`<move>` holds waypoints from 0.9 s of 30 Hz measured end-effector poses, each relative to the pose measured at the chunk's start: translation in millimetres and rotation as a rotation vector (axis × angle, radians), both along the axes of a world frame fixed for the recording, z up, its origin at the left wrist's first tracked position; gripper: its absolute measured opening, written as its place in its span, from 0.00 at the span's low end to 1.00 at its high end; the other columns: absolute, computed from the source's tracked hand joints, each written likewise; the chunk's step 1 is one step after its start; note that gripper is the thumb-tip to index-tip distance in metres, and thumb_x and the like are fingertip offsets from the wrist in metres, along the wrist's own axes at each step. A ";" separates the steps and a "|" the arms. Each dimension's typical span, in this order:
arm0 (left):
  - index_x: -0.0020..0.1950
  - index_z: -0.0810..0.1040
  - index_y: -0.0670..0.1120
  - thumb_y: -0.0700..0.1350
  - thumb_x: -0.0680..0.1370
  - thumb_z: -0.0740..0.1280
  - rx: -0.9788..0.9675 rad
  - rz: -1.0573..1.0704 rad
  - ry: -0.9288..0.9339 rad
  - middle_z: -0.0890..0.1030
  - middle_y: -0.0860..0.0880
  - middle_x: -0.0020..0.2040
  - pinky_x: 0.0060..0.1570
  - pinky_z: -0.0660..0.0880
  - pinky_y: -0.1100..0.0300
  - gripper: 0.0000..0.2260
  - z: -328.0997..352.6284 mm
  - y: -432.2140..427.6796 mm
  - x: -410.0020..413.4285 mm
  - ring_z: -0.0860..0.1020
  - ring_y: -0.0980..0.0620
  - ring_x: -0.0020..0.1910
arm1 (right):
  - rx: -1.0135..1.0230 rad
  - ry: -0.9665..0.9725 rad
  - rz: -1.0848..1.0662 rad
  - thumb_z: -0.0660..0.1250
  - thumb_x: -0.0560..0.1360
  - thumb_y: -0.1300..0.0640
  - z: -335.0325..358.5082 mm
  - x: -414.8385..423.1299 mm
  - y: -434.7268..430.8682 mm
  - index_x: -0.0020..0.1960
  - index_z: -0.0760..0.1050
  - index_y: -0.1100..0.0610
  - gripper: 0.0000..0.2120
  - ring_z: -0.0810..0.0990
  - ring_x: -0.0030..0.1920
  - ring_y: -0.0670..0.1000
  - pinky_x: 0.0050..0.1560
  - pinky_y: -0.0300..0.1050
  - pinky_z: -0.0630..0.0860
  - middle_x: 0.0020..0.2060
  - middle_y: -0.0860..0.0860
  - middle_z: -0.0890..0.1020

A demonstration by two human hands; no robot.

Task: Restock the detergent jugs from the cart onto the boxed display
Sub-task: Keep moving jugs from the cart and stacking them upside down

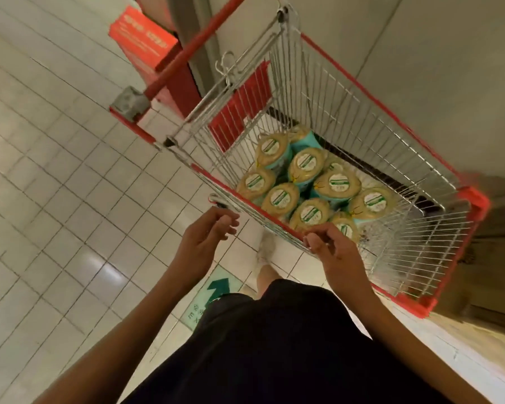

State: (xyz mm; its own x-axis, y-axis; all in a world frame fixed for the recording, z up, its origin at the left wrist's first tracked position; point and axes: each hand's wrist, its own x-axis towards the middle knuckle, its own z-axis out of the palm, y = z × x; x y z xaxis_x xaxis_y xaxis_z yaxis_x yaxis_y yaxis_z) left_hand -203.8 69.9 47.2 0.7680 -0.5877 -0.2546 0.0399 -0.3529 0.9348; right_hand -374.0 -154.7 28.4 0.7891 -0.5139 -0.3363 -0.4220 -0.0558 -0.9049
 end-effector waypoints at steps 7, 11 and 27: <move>0.59 0.82 0.54 0.60 0.84 0.61 0.061 -0.117 0.047 0.85 0.49 0.54 0.53 0.81 0.45 0.15 -12.8 -63.7 80.4 0.83 0.45 0.54 | 0.080 0.032 -0.111 0.70 0.83 0.52 -16.8 84.3 -68.9 0.53 0.82 0.48 0.03 0.84 0.48 0.46 0.50 0.40 0.78 0.46 0.46 0.86; 0.57 0.82 0.51 0.59 0.83 0.62 0.094 -0.198 0.067 0.85 0.49 0.52 0.52 0.80 0.52 0.15 -16.7 -109.5 127.4 0.83 0.49 0.52 | 0.072 0.094 -0.151 0.68 0.84 0.57 -25.9 128.1 -104.9 0.56 0.82 0.56 0.05 0.82 0.45 0.42 0.48 0.32 0.76 0.45 0.49 0.86; 0.61 0.77 0.48 0.50 0.82 0.70 0.586 -0.628 0.093 0.82 0.48 0.55 0.38 0.76 0.62 0.10 -212.1 -284.6 264.8 0.81 0.53 0.43 | -0.016 0.569 -0.385 0.74 0.79 0.52 -196.6 250.1 -177.3 0.67 0.71 0.60 0.22 0.77 0.60 0.61 0.58 0.53 0.76 0.64 0.59 0.71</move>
